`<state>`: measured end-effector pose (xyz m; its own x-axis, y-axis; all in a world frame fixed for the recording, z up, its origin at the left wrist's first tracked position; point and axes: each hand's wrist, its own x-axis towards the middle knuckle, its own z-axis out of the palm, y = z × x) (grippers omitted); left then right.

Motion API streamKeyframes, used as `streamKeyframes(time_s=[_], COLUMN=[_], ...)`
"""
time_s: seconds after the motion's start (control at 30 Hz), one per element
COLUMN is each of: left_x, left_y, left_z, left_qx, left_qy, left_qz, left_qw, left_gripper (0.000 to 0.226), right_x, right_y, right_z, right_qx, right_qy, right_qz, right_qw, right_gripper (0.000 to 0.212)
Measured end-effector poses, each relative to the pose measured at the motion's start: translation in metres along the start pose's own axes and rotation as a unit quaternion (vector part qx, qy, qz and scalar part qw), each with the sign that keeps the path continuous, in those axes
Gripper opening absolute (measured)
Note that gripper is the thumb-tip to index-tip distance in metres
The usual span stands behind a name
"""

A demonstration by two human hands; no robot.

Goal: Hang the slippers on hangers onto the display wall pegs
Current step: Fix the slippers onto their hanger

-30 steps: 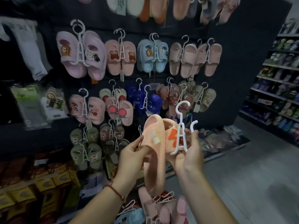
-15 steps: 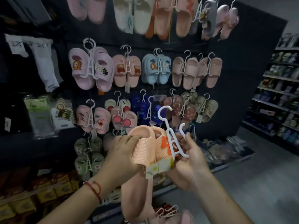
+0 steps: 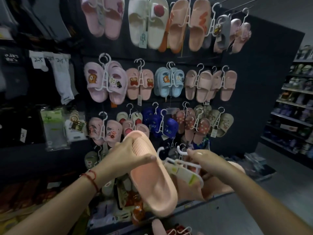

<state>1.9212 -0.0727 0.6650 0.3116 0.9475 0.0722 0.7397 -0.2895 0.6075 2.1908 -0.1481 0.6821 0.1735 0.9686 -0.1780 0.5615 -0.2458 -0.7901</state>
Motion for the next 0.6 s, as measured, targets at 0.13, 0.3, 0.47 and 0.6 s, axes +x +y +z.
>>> streamKeyframes(time_s=[0.13, 0.3, 0.47, 0.6], left_x=[0.000, -0.004, 0.003, 0.006], left_y=[0.005, 0.020, 0.018, 0.022], left_z=[-0.009, -0.016, -0.012, -0.014], left_qx=[0.030, 0.116, 0.094, 0.054], left_qy=[0.075, 0.093, 0.089, 0.102], left_qz=[-0.024, -0.049, -0.056, -0.070], left_qw=[0.996, 0.988, 0.990, 0.991], left_gripper=[0.117, 0.108, 0.113, 0.108], right_x=[0.010, 0.020, 0.020, 0.027], right_y=[0.014, 0.019, 0.018, 0.013], right_z=[-0.004, -0.010, -0.016, -0.011], right_qx=[-0.268, -0.241, -0.115, -0.138], right_qy=[-0.077, -0.120, -0.112, -0.008], right_qz=[-0.028, 0.020, 0.114, 0.020], right_qw=[0.960, 0.963, 0.980, 0.990], right_gripper=[0.044, 0.035, 0.034, 0.036])
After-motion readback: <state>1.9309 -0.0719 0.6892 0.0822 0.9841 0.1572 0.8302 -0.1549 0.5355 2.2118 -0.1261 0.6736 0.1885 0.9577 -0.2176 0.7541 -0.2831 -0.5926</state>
